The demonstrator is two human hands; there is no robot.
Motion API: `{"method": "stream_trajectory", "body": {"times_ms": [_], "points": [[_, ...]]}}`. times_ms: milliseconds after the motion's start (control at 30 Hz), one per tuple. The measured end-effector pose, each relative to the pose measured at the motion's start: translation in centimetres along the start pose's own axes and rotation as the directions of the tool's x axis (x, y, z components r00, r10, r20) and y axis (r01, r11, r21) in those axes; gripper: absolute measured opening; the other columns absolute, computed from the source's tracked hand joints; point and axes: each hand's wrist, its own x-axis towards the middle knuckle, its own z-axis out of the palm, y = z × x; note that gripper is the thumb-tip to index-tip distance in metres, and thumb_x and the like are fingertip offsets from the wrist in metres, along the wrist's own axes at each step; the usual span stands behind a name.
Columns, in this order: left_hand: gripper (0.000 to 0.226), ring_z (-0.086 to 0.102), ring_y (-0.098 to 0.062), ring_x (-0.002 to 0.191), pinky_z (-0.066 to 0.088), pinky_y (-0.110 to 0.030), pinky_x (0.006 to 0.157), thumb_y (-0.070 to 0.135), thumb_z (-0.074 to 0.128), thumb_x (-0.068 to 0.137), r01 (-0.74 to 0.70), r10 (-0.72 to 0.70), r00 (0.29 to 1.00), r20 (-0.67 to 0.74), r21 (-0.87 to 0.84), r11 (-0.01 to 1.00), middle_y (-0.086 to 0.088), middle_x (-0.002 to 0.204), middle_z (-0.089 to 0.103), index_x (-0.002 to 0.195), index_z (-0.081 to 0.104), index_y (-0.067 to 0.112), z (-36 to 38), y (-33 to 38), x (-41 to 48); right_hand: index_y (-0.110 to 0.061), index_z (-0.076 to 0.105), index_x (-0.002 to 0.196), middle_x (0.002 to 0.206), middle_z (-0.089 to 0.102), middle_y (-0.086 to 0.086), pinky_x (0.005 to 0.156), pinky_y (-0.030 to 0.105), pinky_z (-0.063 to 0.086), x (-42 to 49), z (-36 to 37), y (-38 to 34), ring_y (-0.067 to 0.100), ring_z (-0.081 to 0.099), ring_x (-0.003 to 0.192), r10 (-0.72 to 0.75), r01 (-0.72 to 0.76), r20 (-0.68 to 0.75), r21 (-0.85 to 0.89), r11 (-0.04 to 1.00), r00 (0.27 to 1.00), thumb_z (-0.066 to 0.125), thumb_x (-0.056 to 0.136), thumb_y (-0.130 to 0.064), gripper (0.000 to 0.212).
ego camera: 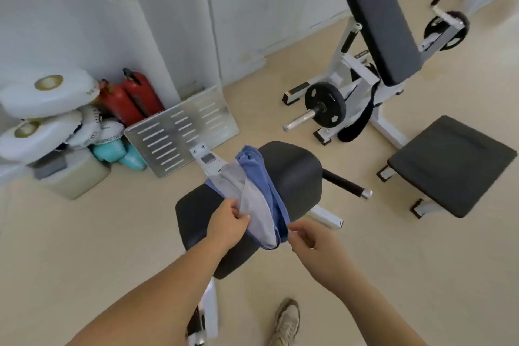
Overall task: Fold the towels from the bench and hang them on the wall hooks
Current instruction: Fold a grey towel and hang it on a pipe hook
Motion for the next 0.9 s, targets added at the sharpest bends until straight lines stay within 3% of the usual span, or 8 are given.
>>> {"method": "stream_trajectory", "body": {"times_ms": [133,267,333,433,600,667,767,900], "points": [[0.009,0.06,-0.015,0.081,0.051,-0.03,0.076,0.028,0.065,0.095,0.096,-0.096,0.986,-0.138,-0.003,0.995,0.001,0.091,0.064,0.093,0.061,0.021,2.3,1.5,-2.4,-0.033,0.069,0.096,0.087,0.071,-0.002,0.078,0.034,0.059,0.9,-4.0,3.2,0.017,0.068,0.083,-0.009,0.016,0.094,-0.079,0.997,0.995,0.053,0.098,-0.036,0.016],[0.014,0.054,-0.011,0.074,0.039,-0.012,0.064,0.027,0.065,0.096,0.034,-0.047,0.978,-0.203,-0.066,0.997,0.003,0.087,0.054,0.088,0.053,0.023,3.1,4.5,-5.9,-0.037,0.069,0.091,0.09,0.074,-0.006,0.084,0.034,0.059,0.9,-6.7,3.7,0.016,0.072,0.089,-0.048,0.047,0.12,0.01,0.999,0.992,0.056,0.098,-0.032,0.016],[0.013,0.056,-0.012,0.078,0.045,-0.008,0.059,0.026,0.062,0.098,-0.02,-0.005,0.978,-0.207,-0.12,0.993,0.005,0.088,0.056,0.092,0.052,0.023,3.0,6.1,-8.3,-0.041,0.066,0.091,0.094,0.074,-0.007,0.084,0.03,0.057,0.5,-7.4,3.3,0.015,0.071,0.093,-0.088,0.085,0.149,0.032,0.996,0.985,0.057,0.1,-0.029,0.018],[0.015,0.054,-0.012,0.073,0.046,-0.006,0.06,0.024,0.061,0.099,-0.124,0.065,0.957,-0.283,-0.193,0.973,0.005,0.082,0.055,0.089,0.053,0.018,2.4,8.5,-11.9,-0.039,0.066,0.112,0.104,0.072,-0.014,0.075,0.015,0.054,-0.2,-8.0,2.1,0.008,0.069,0.098,-0.155,0.149,0.191,0.045,0.988,0.969,0.059,0.099,-0.031,0.017],[0.01,0.067,-0.009,0.082,0.049,-0.009,0.06,0.026,0.064,0.097,-0.156,-0.083,0.892,-0.444,-0.475,0.866,0.001,0.092,0.07,0.102,0.065,0.018,0.4,12.2,-15.1,-0.041,0.061,0.117,0.114,0.062,-0.02,0.077,0.014,0.048,-1.2,-7.4,-1.3,-0.001,0.059,0.104,-0.32,0.337,0.273,-0.018,0.941,0.907,0.078,0.083,-0.047,0.039],[0.008,0.072,-0.013,0.082,0.054,-0.012,0.062,0.025,0.066,0.096,-0.186,-0.109,0.882,-0.458,-0.551,0.813,-0.001,0.09,0.074,0.1,0.068,0.019,-0.3,13.5,-15.7,-0.038,0.063,0.108,0.102,0.063,-0.015,0.071,0.013,0.048,-1.0,-6.4,-2.5,0.001,0.061,0.093,-0.38,0.394,0.242,-0.01,0.919,0.893,0.079,0.081,-0.046,0.033],[0.007,0.071,-0.002,0.078,0.054,-0.009,0.068,0.022,0.071,0.094,-0.249,-0.067,0.872,-0.485,-0.557,0.792,0.005,0.085,0.074,0.099,0.071,0.018,-1.4,14.9,-16.3,-0.039,0.056,0.088,0.081,0.061,-0.011,0.065,0.016,0.047,-0.4,-5.5,-3.5,0.006,0.062,0.076,-0.433,0.432,0.111,0.035,0.901,0.894,0.071,0.09,-0.038,0.015],[0.004,0.068,0.0,0.079,0.052,-0.009,0.073,0.021,0.073,0.092,-0.311,0.081,0.893,-0.442,-0.478,0.821,0.011,0.082,0.072,0.091,0.075,0.024,-2.8,15.1,-15.5,-0.029,0.064,0.107,0.096,0.063,-0.016,0.074,0.02,0.055,1.0,-6.1,-4.3,0.007,0.065,0.087,-0.6,0.6,-0.012,0.013,0.8,0.8,0.066,0.096,-0.026,0.012]]}}
